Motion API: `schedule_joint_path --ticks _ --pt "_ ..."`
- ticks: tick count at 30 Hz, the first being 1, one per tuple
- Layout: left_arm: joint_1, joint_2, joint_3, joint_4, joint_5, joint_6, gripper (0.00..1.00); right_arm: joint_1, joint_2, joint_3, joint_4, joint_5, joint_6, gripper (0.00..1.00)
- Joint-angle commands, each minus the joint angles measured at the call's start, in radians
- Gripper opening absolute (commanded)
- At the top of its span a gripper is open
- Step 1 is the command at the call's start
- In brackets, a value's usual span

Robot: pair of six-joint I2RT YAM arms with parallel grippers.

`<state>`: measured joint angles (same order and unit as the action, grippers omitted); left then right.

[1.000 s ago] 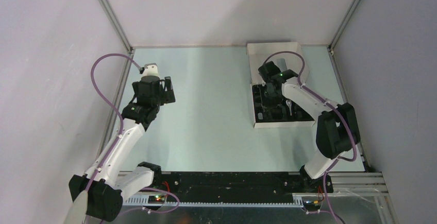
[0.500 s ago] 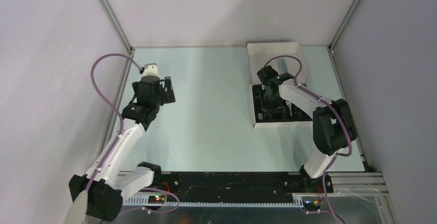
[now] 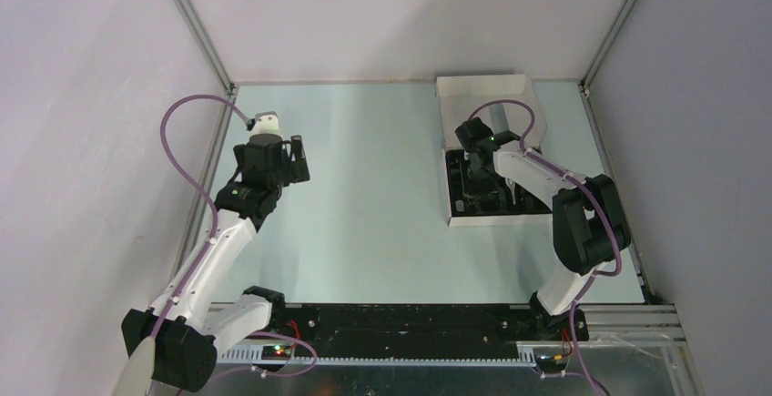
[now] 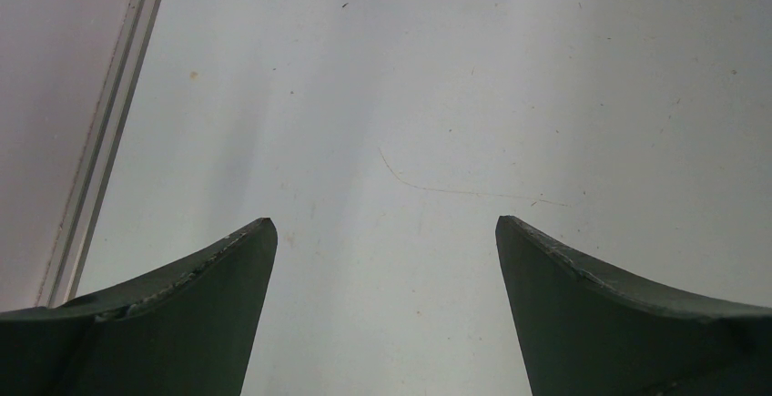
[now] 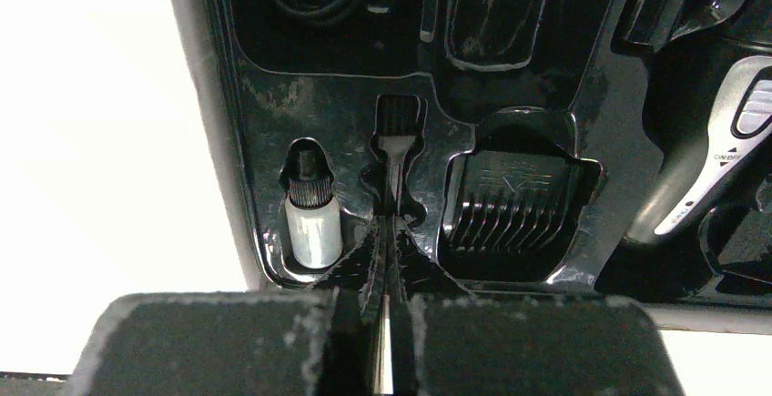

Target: Sort the hair-cutting tools

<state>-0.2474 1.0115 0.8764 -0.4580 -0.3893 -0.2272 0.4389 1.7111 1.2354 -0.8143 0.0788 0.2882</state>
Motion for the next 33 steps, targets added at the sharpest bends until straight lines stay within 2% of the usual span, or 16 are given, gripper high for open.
schedule_joint_path --ticks 1,8,17,24,33 --pt "0.005 -0.015 0.012 0.013 -0.015 0.009 0.97 -0.004 0.002 -0.024 0.019 -0.014 0.005 0.00" --pt "0.006 -0.015 0.011 0.013 -0.014 0.009 0.97 -0.006 -0.081 -0.024 0.027 -0.031 0.002 0.02" --pt "0.006 -0.012 0.011 0.015 -0.012 0.009 0.98 -0.008 -0.177 -0.016 0.005 0.008 -0.011 0.18" --pt "0.007 -0.011 0.011 0.013 -0.010 0.009 0.98 -0.008 -0.133 -0.017 0.003 0.066 -0.021 0.35" --pt "0.006 -0.011 0.011 0.013 -0.013 0.009 0.97 -0.007 -0.070 -0.017 0.012 0.098 -0.026 0.38"
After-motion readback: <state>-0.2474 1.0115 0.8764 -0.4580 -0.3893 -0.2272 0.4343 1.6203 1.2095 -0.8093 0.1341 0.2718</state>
